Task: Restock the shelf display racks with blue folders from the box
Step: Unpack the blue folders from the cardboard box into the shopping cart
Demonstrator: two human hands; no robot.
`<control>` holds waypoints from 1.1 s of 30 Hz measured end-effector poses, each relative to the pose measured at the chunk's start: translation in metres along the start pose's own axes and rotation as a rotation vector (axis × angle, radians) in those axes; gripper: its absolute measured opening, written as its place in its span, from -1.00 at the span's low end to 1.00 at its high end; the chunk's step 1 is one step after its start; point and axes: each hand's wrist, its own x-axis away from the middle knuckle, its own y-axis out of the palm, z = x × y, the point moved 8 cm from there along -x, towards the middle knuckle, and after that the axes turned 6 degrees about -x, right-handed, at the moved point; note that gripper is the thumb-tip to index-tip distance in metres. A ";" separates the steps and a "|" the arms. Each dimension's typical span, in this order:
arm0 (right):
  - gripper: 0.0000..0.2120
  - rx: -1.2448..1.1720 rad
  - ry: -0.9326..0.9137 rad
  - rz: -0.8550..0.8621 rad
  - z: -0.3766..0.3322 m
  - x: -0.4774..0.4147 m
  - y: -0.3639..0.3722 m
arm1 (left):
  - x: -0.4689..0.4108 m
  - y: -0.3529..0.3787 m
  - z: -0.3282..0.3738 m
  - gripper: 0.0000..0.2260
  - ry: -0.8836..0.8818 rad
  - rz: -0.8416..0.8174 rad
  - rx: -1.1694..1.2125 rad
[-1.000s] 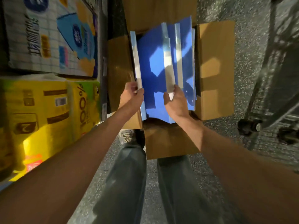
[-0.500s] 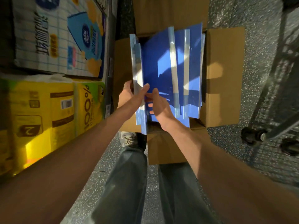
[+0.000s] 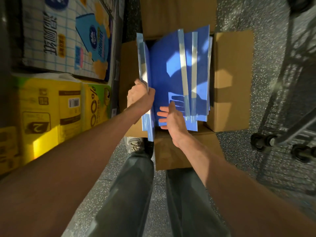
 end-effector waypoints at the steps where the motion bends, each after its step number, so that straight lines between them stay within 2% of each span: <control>1: -0.53 0.026 -0.005 0.015 0.001 0.005 -0.001 | 0.006 -0.007 0.000 -0.65 0.010 0.012 -0.015; 4: -0.57 0.055 0.001 0.036 0.000 0.028 -0.006 | 0.028 -0.030 -0.001 -0.64 0.020 0.026 -0.052; 8: -0.43 0.138 -0.080 0.040 -0.035 0.081 -0.026 | 0.074 -0.082 0.009 -0.59 0.023 0.032 -0.048; 12: -0.49 0.243 -0.119 0.039 -0.074 0.136 -0.047 | 0.139 -0.135 0.027 -0.59 0.049 0.083 -0.012; 15: -0.53 0.316 -0.198 0.021 -0.103 0.184 -0.066 | 0.187 -0.171 0.046 -0.64 0.145 0.109 0.011; 18: -0.61 0.331 -0.237 0.026 -0.129 0.234 -0.096 | 0.234 -0.214 0.073 -0.56 0.227 0.152 -0.023; 21: -0.52 0.322 -0.204 0.011 -0.133 0.275 -0.124 | 0.280 -0.247 0.094 -0.53 0.289 0.162 0.030; 26: -0.29 0.234 -0.257 0.027 -0.138 0.341 -0.169 | 0.354 -0.294 0.133 -0.54 0.429 0.145 0.218; 28: -0.22 0.196 -0.254 0.020 -0.138 0.364 -0.182 | 0.375 -0.306 0.144 -0.45 0.466 0.128 0.289; 31: -0.44 0.072 -0.296 -0.036 -0.134 0.404 -0.202 | 0.409 -0.319 0.156 -0.39 0.562 0.104 0.370; 33: -0.32 0.001 -0.308 -0.048 -0.122 0.423 -0.216 | 0.430 -0.326 0.161 -0.34 0.621 0.097 0.397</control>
